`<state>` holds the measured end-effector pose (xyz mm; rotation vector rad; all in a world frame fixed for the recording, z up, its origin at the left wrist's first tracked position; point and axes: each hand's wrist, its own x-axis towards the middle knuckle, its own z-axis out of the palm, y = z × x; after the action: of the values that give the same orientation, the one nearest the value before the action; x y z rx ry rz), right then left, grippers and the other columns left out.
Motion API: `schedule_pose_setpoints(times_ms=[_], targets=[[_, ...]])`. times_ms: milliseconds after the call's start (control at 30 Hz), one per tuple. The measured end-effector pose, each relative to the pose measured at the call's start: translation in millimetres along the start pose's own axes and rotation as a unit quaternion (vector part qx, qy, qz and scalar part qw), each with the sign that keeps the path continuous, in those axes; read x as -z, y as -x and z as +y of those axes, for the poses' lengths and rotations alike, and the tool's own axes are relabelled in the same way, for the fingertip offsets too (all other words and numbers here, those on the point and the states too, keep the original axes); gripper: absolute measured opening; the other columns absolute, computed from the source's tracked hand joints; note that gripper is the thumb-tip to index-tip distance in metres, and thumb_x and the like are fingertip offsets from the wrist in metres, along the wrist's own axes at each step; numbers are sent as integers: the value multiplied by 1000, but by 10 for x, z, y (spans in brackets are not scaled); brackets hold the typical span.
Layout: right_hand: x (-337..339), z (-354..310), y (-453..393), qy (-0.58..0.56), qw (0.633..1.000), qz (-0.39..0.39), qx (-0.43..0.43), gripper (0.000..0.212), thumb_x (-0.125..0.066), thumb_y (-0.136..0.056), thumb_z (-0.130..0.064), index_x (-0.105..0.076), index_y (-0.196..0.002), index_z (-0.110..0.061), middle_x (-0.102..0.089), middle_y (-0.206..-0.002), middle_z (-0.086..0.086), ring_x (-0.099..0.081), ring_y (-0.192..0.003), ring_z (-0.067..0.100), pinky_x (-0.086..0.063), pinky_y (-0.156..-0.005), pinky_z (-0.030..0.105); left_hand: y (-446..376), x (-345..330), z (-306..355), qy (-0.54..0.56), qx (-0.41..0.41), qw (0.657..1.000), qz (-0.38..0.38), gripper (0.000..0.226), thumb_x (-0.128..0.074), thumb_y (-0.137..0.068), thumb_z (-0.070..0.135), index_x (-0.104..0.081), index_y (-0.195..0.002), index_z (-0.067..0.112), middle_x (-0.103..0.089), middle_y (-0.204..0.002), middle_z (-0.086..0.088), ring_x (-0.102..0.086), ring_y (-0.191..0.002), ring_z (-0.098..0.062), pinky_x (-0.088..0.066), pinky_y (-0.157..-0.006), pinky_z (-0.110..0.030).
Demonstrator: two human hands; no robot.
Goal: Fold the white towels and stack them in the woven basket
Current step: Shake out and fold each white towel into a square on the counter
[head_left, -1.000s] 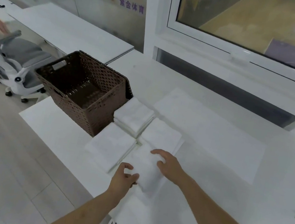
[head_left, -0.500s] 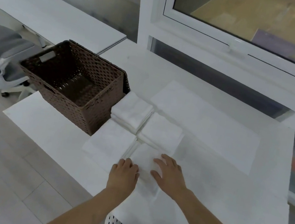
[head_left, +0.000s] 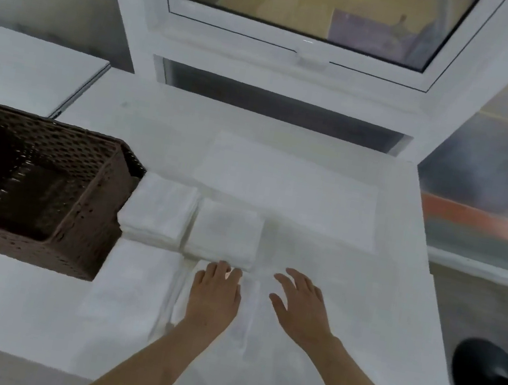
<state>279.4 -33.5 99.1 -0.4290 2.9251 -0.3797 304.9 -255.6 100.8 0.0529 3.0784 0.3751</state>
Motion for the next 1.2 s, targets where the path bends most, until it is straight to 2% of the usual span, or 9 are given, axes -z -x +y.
schedule_pose_setpoints(times_ms=[200,300,467,667,800,900,967,1067,1200], targets=[[321,722,61,5,992,47,-121,42,-61,-98,-35,-59,-139,-26,-58,-144,1,-53,-135,24,-46,-104,45,-611,-242,667,4,-96,995,-27,45,-65,-91,30,-59,-135,20,-64,-128,-6,-62,-116,-25,-52,-92,-42],[441,1104,5,-3,987,51,-155,42,-61,-98,-33,-59,-139,-25,-58,-144,2,-53,-135,25,-45,-104,45,-923,-364,1015,9,-117,992,-43,44,-65,-91,28,-60,-134,19,-64,-129,-6,-62,-118,-26,-53,-91,-43],[602,1813,-202,-24,982,41,-184,42,-58,-100,-33,-57,-141,-25,-56,-146,0,-50,-136,24,-44,-107,44,-1453,-649,1637,12,-141,988,-63,40,-71,-87,27,-65,-126,19,-68,-119,-4,-67,-105,-25,-55,-81,-41],[612,2681,-514,-39,980,5,-195,42,-54,-102,-33,-54,-143,-26,-53,-148,-2,-46,-138,21,-39,-111,40,-2179,-1298,2373,-2,-167,980,-111,37,-71,-88,32,-68,-123,22,-68,-117,0,-65,-108,-24,-52,-84,-39],[600,3173,-692,-47,978,-3,-205,39,-54,-101,-30,-55,-141,-26,-54,-145,-3,-48,-136,22,-42,-108,40,-2689,-1663,2764,33,-133,985,-108,30,-65,-92,29,-67,-122,21,-65,-124,-1,-59,-120,-26,-48,-95,-42],[519,3461,-761,-61,974,1,-216,38,-55,-101,-29,-56,-139,-27,-55,-144,-2,-47,-136,21,-42,-108,40,-3056,-1872,3023,37,-118,985,-124,36,-58,-98,34,-59,-133,23,-47,-150,-2,-34,-147,-26,-32,-115,-48],[454,3617,-804,-74,972,3,-224,39,-56,-101,-28,-56,-140,-26,-55,-144,-1,-47,-137,22,-41,-107,40,-3216,-2020,3114,36,-99,985,-139,42,-58,-98,41,-54,-137,26,-33,-159,-1,-17,-154,-25,-18,-120,-56],[368,3782,-869,-88,969,4,-232,39,-57,-100,-26,-57,-139,-25,-55,-143,-1,-48,-135,23,-42,-107,40,-3286,-2200,3151,57,-70,990,-107,32,-66,-92,39,-64,-122,27,-40,-154,-2,-21,-152,-27,-13,-118,-64],[288,3889,-913,-106,967,10,-230,40,-60,-99,-24,-57,-138,-24,-56,-142,1,-49,-135,25,-44,-106,42,-3298,-2292,3123,79,-69,993,-55,13,-65,-95,23,-69,-107,25,-55,-143,-2,-34,-148,-27,-17,-116,-69]])
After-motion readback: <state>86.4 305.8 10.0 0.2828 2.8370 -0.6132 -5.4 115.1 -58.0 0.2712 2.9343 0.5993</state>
